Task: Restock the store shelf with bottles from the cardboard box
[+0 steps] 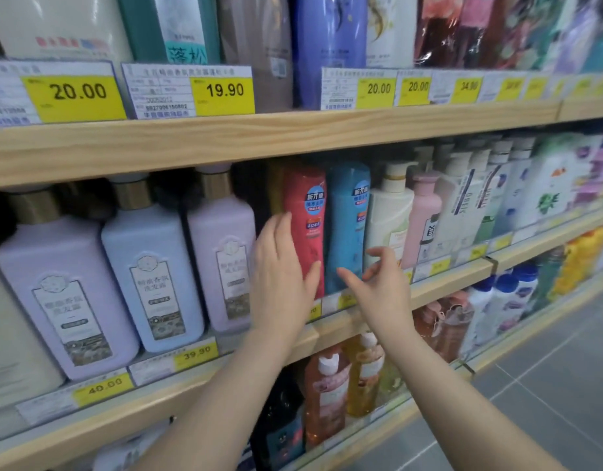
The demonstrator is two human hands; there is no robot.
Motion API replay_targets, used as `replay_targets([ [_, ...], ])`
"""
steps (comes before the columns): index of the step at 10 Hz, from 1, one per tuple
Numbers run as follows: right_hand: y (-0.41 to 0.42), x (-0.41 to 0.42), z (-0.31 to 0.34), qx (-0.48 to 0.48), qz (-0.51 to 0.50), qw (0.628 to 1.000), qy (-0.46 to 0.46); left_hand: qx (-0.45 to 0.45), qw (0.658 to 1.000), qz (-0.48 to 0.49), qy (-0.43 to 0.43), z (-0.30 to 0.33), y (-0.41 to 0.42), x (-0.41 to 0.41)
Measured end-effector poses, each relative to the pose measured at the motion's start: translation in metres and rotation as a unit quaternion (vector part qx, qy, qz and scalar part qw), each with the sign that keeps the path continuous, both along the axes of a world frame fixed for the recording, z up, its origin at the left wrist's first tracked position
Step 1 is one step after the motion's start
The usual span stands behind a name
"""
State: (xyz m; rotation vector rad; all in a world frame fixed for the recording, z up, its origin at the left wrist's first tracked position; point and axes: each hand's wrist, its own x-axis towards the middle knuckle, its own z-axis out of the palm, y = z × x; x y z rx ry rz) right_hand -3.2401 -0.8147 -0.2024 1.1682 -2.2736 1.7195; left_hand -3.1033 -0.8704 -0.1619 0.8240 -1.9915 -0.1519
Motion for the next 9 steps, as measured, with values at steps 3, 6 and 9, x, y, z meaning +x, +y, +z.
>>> replay_targets([
  [3,-0.019,-0.016,-0.010,0.074,0.002,0.997,0.029,0.159,0.986,0.055,0.004,-0.040,-0.019,-0.018],
  [6,-0.021,-0.012,-0.012,0.067,-0.008,0.997,0.028,0.148,0.988,0.052,0.009,-0.043,-0.020,-0.016],
  [9,-0.012,-0.004,-0.007,0.094,0.037,0.995,0.018,0.144,0.989,0.030,-0.033,-0.038,-0.004,-0.008],
])
